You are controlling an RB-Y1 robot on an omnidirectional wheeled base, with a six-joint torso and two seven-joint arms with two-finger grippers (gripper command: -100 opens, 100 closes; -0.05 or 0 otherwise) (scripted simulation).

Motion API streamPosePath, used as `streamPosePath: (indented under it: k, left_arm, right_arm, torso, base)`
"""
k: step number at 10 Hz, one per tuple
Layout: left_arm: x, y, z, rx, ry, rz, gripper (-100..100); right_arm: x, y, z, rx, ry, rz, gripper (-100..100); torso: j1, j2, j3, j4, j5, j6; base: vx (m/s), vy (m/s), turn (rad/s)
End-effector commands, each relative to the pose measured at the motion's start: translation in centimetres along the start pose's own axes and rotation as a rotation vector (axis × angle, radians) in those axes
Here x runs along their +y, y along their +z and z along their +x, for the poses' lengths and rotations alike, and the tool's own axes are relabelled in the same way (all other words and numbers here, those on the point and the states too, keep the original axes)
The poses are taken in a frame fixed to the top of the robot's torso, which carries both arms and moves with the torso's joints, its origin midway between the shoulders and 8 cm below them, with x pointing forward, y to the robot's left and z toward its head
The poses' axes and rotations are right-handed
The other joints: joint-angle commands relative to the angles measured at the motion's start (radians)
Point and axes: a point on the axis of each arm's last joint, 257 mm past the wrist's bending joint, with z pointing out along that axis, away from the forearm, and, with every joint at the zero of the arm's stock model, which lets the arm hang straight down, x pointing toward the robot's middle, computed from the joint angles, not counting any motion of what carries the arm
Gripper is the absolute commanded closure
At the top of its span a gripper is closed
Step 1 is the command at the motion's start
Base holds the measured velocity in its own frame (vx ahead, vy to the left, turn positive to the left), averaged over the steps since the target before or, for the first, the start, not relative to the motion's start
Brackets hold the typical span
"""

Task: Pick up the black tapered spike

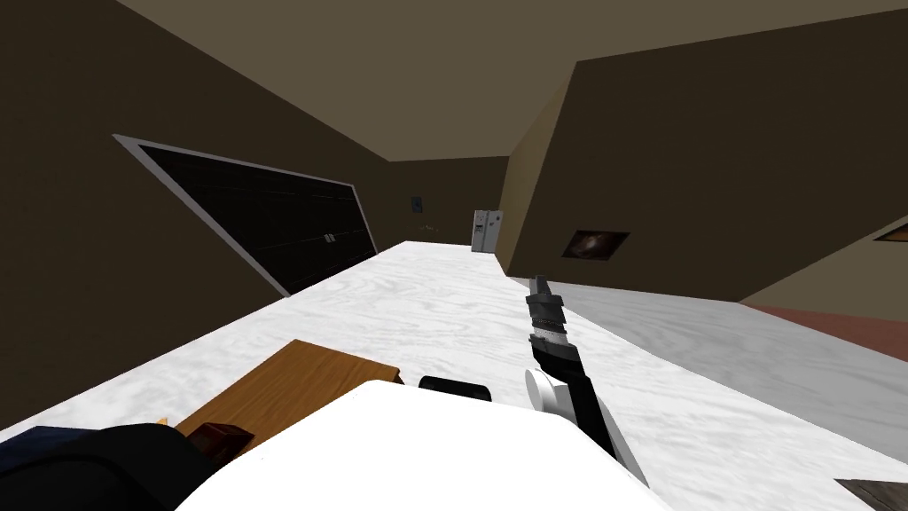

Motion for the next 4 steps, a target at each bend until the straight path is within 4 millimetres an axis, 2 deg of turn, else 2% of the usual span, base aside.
streamPosePath:
  k: [1,3,4]
  left_arm:
    - [0.08,-0.79,0.27,-0.001,0.009,0.004,100]
    - [0.03,-1.03,0.37,-0.001,0.01,0.006,100]
    - [0.05,-1.09,0.4,-0.001,0.011,0.005,0]
  right_arm:
    - [0.0,0.0,0.0,0.0,0.0,0.0,0]
    - [0.0,0.0,0.0,0.0,0.0,0.0,0]
    - [0.0,0.0,0.0,0.0,0.0,0.0,0]
  torso:
    - [0.0,0.0,0.0,0.0,0.0,0.0]
    - [0.0,-0.001,-0.001,0.0,0.0,0.001]
    - [0.0,0.0,0.0,0.0,0.0,0.001]
  base:
    - [0.042,-0.012,0.067]
    - [0.034,-0.015,0.033]
    - [0.0,0.0,0.0]
